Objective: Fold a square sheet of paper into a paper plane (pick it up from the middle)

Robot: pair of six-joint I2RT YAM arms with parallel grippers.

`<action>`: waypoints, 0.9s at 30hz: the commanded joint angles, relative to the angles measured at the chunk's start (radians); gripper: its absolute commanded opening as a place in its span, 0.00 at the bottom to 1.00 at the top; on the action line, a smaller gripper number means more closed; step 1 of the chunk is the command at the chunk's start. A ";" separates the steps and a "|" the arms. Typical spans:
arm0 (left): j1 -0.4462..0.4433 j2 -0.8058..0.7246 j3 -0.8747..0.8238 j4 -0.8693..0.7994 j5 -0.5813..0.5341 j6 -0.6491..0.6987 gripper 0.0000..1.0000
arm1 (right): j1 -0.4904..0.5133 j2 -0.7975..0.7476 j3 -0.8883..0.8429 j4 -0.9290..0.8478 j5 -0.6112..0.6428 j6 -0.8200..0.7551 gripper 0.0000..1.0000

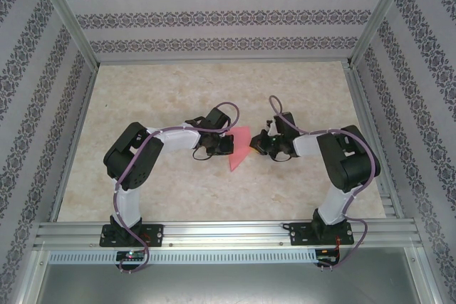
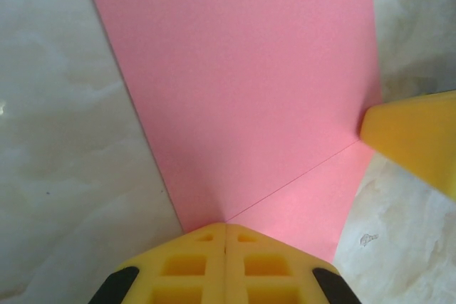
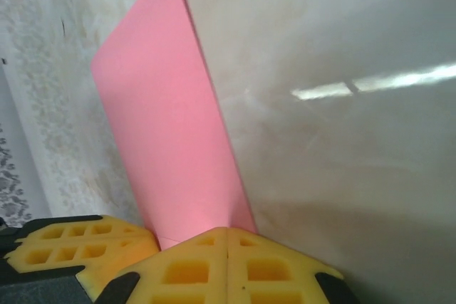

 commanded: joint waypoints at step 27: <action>-0.004 0.096 -0.079 -0.036 -0.082 -0.021 0.03 | 0.367 -0.131 -0.107 0.055 0.222 0.147 0.03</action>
